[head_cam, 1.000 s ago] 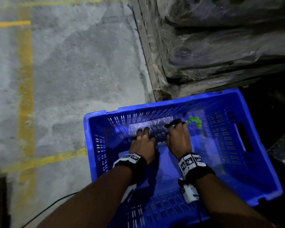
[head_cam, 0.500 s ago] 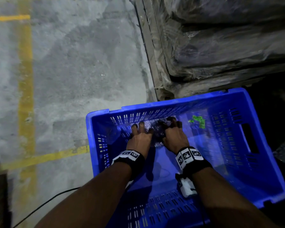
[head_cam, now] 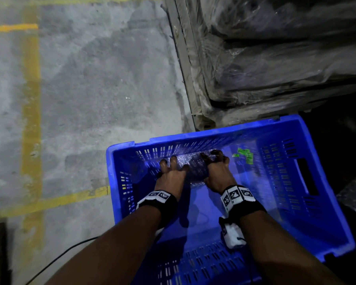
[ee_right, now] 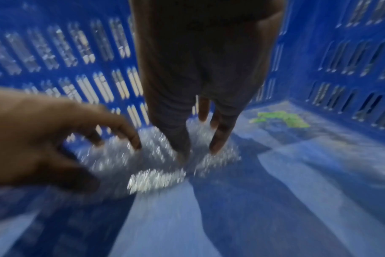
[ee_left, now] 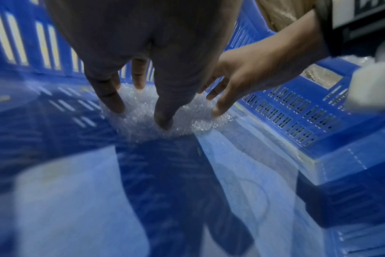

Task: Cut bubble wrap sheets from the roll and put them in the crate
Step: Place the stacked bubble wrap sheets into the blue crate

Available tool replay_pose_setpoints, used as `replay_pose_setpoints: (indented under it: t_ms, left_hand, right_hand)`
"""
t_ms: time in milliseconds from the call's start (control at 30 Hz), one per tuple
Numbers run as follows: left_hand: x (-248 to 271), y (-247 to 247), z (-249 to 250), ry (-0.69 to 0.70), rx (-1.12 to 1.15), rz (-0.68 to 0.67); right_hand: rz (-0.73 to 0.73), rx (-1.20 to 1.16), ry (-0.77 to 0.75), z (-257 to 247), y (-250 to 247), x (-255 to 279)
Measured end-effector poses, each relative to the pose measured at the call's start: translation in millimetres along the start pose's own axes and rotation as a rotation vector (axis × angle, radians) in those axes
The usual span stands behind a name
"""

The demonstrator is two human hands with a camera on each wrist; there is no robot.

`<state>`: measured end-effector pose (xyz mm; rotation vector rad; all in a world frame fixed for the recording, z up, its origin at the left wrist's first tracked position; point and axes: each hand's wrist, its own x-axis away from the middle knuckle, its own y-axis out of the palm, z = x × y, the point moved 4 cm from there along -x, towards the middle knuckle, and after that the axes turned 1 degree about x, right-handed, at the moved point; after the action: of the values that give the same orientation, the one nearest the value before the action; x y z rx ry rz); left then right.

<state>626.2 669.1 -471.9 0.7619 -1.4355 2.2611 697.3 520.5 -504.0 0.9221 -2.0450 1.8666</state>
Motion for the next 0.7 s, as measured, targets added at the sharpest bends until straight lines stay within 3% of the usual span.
replay_pose_setpoints:
  t_ms: [400,700]
  left_hand:
    - [28.5,-25.6,24.4,0.028,-0.212,0.091]
    - [103.9,-59.1,49.6,0.083,-0.177,0.224]
  right_hand:
    - [0.151,-0.156,-0.053,33.1,-90.6,56.5]
    - [0.281,-0.133,-0.09,49.0,-166.8,155.2]
